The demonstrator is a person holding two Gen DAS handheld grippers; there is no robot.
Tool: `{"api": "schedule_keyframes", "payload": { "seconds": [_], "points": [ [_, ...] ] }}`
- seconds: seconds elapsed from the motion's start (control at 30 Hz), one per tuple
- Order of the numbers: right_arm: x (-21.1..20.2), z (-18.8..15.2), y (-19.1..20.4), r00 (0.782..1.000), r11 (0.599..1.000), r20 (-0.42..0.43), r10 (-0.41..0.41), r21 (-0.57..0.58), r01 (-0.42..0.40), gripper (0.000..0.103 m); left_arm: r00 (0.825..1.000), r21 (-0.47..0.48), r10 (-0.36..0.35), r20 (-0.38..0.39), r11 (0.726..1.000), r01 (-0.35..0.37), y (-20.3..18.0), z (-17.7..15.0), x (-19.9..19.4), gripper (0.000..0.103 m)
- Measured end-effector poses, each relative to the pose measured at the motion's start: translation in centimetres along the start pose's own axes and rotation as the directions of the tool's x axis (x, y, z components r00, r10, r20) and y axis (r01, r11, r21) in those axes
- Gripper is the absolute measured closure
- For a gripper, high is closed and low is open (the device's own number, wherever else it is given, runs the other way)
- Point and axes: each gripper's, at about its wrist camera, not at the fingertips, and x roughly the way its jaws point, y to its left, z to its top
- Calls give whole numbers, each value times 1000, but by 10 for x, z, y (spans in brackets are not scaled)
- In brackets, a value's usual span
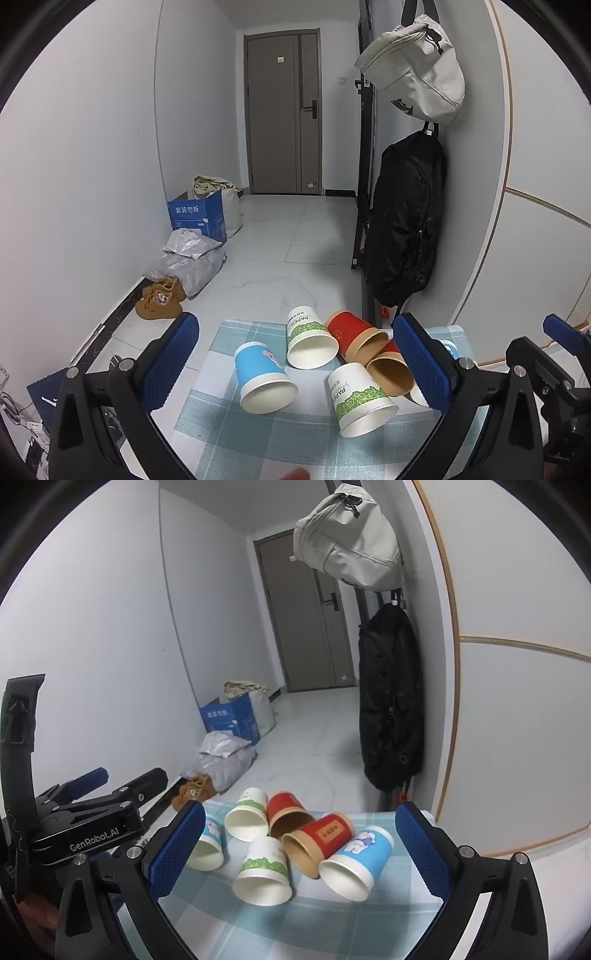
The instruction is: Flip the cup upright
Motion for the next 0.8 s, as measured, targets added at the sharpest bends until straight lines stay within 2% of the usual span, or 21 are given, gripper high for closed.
{"api": "schedule_keyframes", "payload": {
  "seconds": [0.8],
  "points": [
    [-4,2,-3,1000,1000,10,-10,23,10,0,1000,7,-15,-16,1000,15,-2,-6,6,1]
  ]
}}
